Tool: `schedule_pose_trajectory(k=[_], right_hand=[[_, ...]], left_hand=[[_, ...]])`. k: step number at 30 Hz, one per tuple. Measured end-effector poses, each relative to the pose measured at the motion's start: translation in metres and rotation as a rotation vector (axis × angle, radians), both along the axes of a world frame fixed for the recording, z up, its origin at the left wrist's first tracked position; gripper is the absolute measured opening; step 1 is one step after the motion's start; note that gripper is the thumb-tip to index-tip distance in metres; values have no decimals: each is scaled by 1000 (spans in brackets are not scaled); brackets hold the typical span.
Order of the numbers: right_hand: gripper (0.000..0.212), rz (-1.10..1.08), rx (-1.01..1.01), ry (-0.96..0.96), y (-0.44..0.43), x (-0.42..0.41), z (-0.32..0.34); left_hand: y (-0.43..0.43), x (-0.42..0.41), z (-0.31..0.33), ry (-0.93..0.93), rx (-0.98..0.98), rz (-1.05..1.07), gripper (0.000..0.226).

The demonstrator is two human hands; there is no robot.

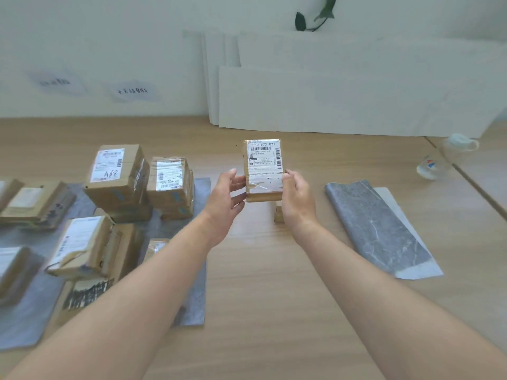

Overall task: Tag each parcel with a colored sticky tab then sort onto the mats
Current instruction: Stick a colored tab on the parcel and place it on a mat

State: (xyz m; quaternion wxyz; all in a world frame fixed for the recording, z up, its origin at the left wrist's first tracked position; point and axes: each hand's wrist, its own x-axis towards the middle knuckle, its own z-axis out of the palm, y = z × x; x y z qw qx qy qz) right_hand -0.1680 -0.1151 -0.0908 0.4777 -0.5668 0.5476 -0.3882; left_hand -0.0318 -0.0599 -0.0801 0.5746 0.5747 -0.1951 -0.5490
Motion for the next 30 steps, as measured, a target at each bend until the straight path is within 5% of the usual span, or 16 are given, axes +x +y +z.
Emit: schedule_pose_trajectory(k=[19, 30], right_hand=[[21, 0, -67, -49, 177, 118, 82], [23, 189, -35, -78, 237, 163, 61]], left_hand=[[181, 113, 103, -143, -118, -15, 38], [263, 146, 77, -214, -81, 180, 37]])
